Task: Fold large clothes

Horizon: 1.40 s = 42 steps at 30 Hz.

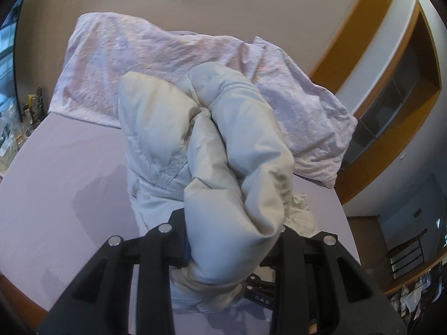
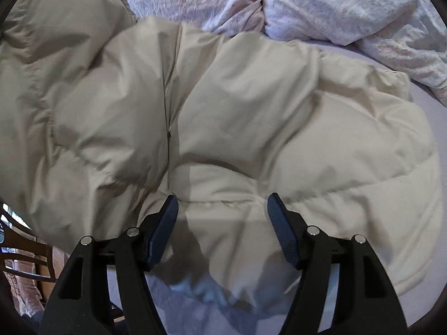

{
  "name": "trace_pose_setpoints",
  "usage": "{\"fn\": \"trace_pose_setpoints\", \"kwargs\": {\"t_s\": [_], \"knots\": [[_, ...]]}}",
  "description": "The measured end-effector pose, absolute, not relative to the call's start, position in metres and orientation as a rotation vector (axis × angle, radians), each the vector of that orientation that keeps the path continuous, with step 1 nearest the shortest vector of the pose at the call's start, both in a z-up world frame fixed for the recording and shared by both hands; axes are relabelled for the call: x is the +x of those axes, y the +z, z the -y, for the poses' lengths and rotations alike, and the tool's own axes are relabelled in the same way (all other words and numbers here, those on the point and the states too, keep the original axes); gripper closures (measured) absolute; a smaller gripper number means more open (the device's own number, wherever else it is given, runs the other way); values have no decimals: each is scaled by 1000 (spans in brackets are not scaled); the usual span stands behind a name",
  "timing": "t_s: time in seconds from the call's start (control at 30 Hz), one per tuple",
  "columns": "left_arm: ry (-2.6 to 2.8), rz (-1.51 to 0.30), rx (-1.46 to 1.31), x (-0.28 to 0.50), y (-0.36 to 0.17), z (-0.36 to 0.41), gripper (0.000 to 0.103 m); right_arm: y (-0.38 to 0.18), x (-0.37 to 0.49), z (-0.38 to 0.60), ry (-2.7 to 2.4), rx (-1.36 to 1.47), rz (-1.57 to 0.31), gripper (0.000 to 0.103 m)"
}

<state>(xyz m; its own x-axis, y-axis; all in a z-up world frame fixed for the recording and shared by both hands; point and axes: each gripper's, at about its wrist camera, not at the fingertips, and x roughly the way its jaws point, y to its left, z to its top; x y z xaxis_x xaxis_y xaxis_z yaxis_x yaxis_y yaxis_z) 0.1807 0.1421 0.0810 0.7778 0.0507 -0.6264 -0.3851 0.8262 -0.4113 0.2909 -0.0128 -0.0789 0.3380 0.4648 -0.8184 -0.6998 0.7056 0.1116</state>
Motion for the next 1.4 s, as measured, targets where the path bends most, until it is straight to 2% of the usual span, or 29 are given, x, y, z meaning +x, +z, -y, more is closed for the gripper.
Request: {"fn": "trace_pose_setpoints", "kwargs": {"t_s": [0.6, 0.93, 1.1, 1.17, 1.2, 1.27, 1.4], "knots": [[80, -725, -488, 265, 69, -32, 71, -61, 317, 135, 612, -152, -934, 35], [-54, -859, -456, 324, 36, 32, 70, -65, 332, 175, 548, -115, -943, 35], [-102, -931, -431, 341, 20, 60, 67, -67, 342, 192, 513, -84, -956, 35], [-120, -932, -421, 341, 23, 65, 55, -67, 343, 198, 503, -76, -956, 35], [-138, -921, -424, 339, 27, 66, 52, -67, 344, 201, 498, -71, -956, 35], [-158, -901, -432, 334, 37, 64, 39, -67, 347, 205, 491, -64, -955, 35], [-175, -836, -425, 318, 65, 54, 30, -66, 349, 209, 483, -55, -955, 35]]}}
